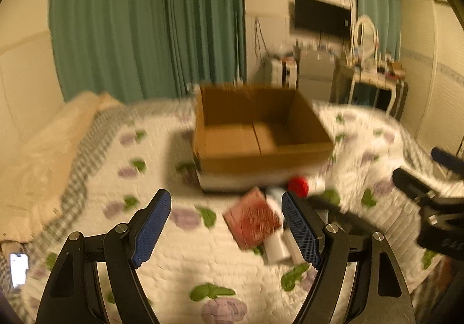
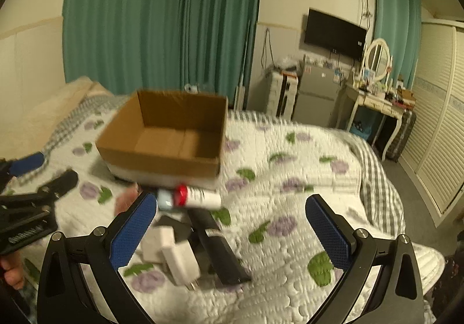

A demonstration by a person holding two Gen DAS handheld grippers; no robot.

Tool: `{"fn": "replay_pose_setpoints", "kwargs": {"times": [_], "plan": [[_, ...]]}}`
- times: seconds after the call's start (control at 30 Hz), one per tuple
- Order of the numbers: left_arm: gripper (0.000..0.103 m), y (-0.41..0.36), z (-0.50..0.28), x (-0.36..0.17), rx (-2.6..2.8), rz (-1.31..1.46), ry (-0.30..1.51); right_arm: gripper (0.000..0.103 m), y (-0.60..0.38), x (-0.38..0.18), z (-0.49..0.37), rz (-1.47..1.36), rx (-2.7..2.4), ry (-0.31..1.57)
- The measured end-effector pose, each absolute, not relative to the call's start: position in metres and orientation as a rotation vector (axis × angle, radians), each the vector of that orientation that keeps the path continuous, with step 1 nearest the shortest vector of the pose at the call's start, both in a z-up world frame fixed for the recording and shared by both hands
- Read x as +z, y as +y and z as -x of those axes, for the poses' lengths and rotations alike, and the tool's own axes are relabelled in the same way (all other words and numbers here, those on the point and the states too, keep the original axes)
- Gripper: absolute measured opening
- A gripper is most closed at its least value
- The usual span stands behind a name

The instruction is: Organize rigid objects

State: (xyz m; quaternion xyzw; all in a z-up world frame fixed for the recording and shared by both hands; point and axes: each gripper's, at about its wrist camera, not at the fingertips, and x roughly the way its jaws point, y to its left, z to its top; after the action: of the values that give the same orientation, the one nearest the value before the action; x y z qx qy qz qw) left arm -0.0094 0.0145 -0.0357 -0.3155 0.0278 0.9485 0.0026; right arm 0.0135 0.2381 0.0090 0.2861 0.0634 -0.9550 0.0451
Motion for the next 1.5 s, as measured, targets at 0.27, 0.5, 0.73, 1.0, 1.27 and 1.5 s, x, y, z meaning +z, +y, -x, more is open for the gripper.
{"fn": "replay_pose_setpoints", "kwargs": {"times": [0.27,0.5,0.73,1.0,1.27,1.5], "plan": [[0.079,0.026,0.03,-0.094,2.881,1.234,0.121,0.102,0.235,-0.032,0.002,-1.087,-2.84,0.324],[0.079,0.031,0.028,-0.097,2.839,1.26,0.105,0.072,0.232,-0.062,0.02,-1.269,-2.744,0.445],[0.079,0.026,0.033,-0.097,2.837,1.28,0.083,0.046,0.21,-0.095,0.045,-1.361,-2.611,0.601],[0.079,0.042,0.026,-0.089,2.786,1.296,0.018,0.019,0.221,-0.079,0.035,-1.296,-2.61,0.518],[0.079,0.09,0.023,-0.091,2.68,1.313,0.006,0.016,0.263,-0.036,0.01,-1.212,-2.692,0.263],[0.069,0.123,0.04,-0.116,2.589,1.401,-0.014,0.016,0.277,-0.045,0.008,-1.246,-2.666,0.165]]}}
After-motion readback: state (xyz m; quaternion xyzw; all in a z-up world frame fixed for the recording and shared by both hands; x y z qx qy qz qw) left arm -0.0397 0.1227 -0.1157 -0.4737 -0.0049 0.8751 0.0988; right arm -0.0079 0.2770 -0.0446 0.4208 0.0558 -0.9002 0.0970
